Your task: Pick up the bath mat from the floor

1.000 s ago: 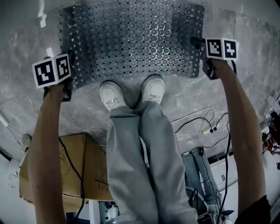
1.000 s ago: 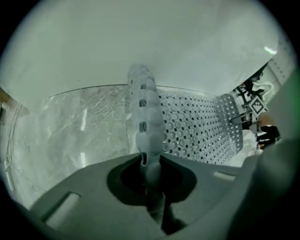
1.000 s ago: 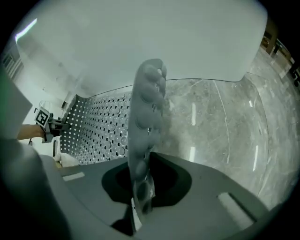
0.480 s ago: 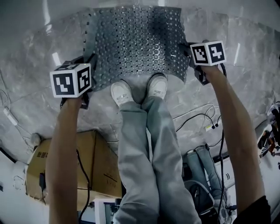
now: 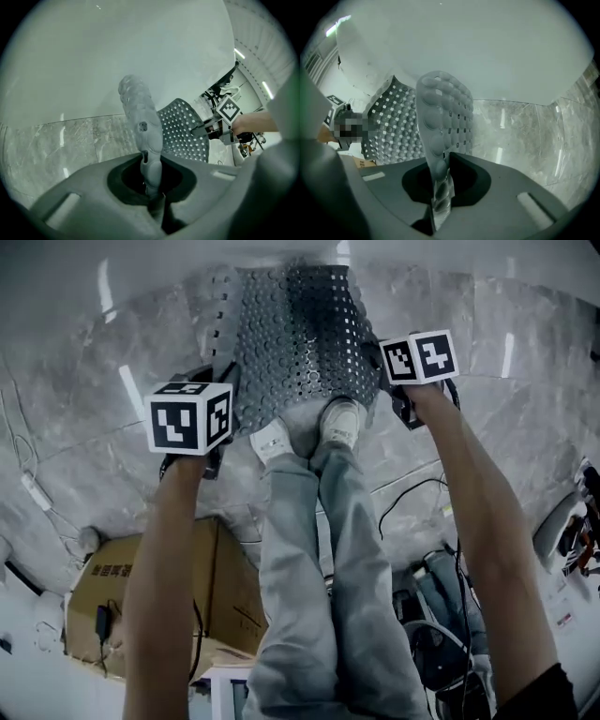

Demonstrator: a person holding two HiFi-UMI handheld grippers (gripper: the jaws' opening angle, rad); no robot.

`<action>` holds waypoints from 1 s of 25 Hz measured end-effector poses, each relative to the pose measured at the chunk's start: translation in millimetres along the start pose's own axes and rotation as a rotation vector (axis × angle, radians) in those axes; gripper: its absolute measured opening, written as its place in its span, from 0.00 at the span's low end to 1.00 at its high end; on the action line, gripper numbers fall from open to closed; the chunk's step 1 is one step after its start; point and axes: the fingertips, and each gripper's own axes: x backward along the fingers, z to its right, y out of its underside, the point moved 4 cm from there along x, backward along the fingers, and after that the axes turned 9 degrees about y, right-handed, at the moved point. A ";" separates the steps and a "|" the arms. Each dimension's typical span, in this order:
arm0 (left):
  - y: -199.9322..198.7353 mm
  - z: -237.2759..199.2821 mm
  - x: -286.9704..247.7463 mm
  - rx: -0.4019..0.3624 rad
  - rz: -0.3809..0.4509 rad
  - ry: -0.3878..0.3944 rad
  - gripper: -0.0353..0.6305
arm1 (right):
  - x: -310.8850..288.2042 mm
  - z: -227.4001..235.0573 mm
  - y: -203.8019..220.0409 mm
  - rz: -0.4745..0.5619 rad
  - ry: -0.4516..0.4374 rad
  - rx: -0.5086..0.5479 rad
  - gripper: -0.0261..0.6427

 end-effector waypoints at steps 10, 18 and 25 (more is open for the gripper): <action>-3.3 45.4 33.6 0.049 0.007 -0.005 0.09 | 53.2 -61.5 0.9 0.040 -0.046 -0.046 0.08; -0.6 81.5 106.3 0.006 0.031 -0.047 0.09 | 115.3 -86.7 7.6 0.072 -0.026 -0.039 0.08; 2.9 121.3 155.5 0.063 0.088 -0.081 0.09 | 173.6 -111.8 15.8 0.115 -0.077 0.003 0.08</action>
